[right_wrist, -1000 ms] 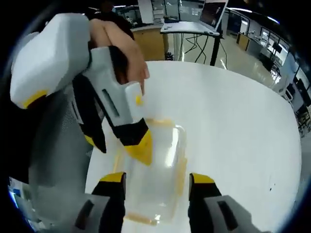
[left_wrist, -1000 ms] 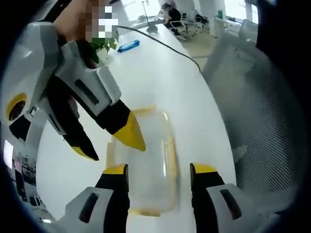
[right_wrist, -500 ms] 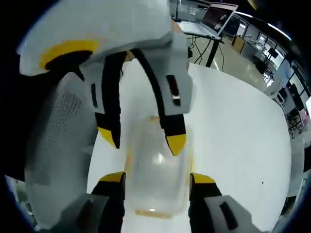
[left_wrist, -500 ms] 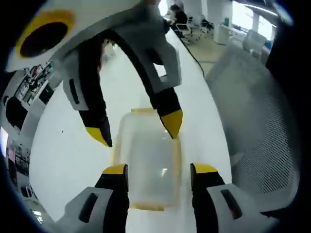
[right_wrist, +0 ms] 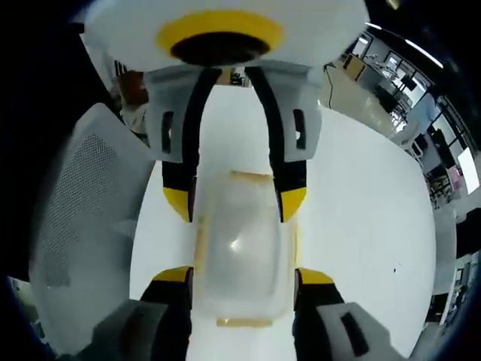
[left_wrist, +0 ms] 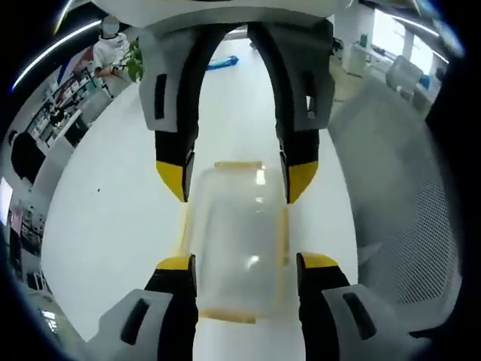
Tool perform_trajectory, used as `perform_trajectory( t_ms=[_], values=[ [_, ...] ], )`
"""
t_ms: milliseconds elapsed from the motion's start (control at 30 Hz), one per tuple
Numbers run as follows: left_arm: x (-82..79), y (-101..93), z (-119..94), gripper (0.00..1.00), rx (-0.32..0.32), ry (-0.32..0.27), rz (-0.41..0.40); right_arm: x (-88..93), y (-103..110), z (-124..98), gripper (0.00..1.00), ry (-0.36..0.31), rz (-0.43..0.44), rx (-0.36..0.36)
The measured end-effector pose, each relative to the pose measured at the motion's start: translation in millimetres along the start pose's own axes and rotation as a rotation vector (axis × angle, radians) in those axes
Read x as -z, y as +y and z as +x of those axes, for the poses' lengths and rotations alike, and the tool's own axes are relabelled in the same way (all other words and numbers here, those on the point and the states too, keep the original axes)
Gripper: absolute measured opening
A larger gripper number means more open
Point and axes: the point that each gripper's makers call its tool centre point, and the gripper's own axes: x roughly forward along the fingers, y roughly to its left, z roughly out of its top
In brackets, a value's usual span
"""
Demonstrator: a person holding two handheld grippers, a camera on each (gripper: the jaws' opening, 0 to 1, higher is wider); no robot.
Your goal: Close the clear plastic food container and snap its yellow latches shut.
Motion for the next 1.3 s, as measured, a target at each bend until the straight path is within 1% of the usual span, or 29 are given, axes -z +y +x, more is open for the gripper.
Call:
perform_trajectory(
  t_ms=[67, 133, 200, 233, 300, 333, 367, 400, 433, 500, 567, 600, 633, 667, 700, 733, 767, 833, 867, 900, 933, 967, 1000, 1067, 1100, 1133, 1200, 1233, 1300],
  values=[
    [1.7, 0.0, 0, 0.52, -0.007, 0.006, -0.016, 4.1, 0, 0, 0.53, 0.018, 0.001, 0.008],
    [2.2, 0.8, -1, 0.52, -0.021, 0.003, -0.036, 5.3, -1, 0, 0.51, 0.019, 0.033, 0.018],
    [3.0, 1.0, -3, 0.52, -0.035, 0.001, -0.059, 2.9, -1, 1, 0.51, -0.001, 0.075, 0.022],
    [4.9, 2.2, -4, 0.52, -0.048, 0.009, -0.065, 1.1, -4, 1, 0.52, -0.014, 0.093, 0.039],
    [12.8, 4.0, -5, 0.52, -0.07, 0.045, -0.036, 2.1, -13, 0, 0.51, -0.016, 0.129, 0.096],
    [13.9, 3.4, -4, 0.52, -0.068, 0.046, -0.044, 1.6, -14, 0, 0.51, -0.023, 0.138, 0.11],
    [14.2, 3.4, -4, 0.52, -0.07, 0.04, -0.068, -0.9, -11, 1, 0.51, -0.04, 0.165, 0.1],
    [12.7, 3.7, -5, 0.52, -0.078, 0.021, -0.106, -1.5, -10, 1, 0.52, -0.046, 0.186, 0.101],
    [11.9, 5.3, -6, 0.53, -0.089, 0.007, -0.147, 0.4, -10, 2, 0.52, -0.039, 0.196, 0.111],
    [12.1, 12.9, -8, 0.55, -0.14, -0.003, -0.202, 0.2, -10, 2, 0.51, -0.048, 0.206, 0.131],
    [11.4, 14.9, -8, 0.56, -0.155, -0.013, -0.212, -1.3, -12, 3, 0.51, -0.084, 0.265, 0.17],
    [11.2, 18.1, -9, 0.56, -0.187, -0.02, -0.226, 0.5, -14, 3, 0.52, -0.089, 0.271, 0.19],
    [11.9, 17.7, -8, 0.56, -0.194, -0.016, -0.224, 2.6, -15, 3, 0.53, -0.087, 0.272, 0.206],
    [14.7, 18.2, -8, 0.56, -0.212, -0.004, -0.228, 4.9, -15, 4, 0.53, -0.088, 0.283, 0.217],
    [15.3, 19.9, -9, 0.56, -0.231, -0.006, -0.233, 6.2, -15, 4, 0.54, -0.089, 0.297, 0.224],
    [15.5, 21.4, -9, 0.56, -0.249, -0.012, -0.246, 7.3, -17, 3, 0.54, -0.107, 0.336, 0.247],
    [16.1, 22.8, -10, 0.56, -0.265, -0.015, -0.265, 7.2, -18, 2, 0.54, -0.123, 0.364, 0.255],
    [15.1, 26.2, -11, 0.56, -0.302, -0.039, -0.292, 6.4, -20, 0, 0.54, -0.164, 0.429, 0.283],
    [16.0, 27.5, -11, 0.57, -0.319, -0.045, -0.313, 8.0, -21, -1, 0.54, -0.169, 0.45, 0.296],
    [16.0, 28.3, -12, 0.58, -0.33, -0.051, -0.327, 12.1, -21, -2, 0.55, -0.158, 0.46, 0.319],
    [16.1, 29.5, -12, 0.59, -0.346, -0.059, -0.346, 12.9, -21, -2, 0.56, -0.156, 0.46, 0.324],
    [16.7, 30.5, -13, 0.59, -0.363, -0.063, -0.364, 14.5, -22, -2, 0.57, -0.154, 0.471, 0.346],
    [16.9, 30.8, -13, 0.59, -0.371, -0.065, -0.37, 14.4, -21, -2, 0.57, -0.162, 0.482, 0.355],
    [19.7, 31.7, -16, 0.58, -0.412, -0.046, -0.366, 8.5, -19, -3, 0.58, -0.213, 0.539, 0.359],
    [19.4, 32.1, -17, 0.58, -0.428, -0.047, -0.371, 3.7, -19, -3, 0.58, -0.248, 0.563, 0.358],
    [19.1, 32.4, -17, 0.58, -0.437, -0.052, -0.379, 2.4, -17, -3, 0.58, -0.258, 0.577, 0.354],
    [20.4, 32.5, -17, 0.58, -0.452, -0.053, -0.41, 2.5, -17, -4, 0.58, -0.255, 0.583, 0.379],
    [21.5, 33.0, -17, 0.59, -0.469, -0.053, -0.426, 2.9, -18, -5, 0.58, -0.25, 0.584, 0.4],
    [24.3, 32.7, -17, 0.59, -0.488, -0.048, -0.456, 5.3, -21, -7, 0.58, -0.253, 0.618, 0.45]
  ],
)
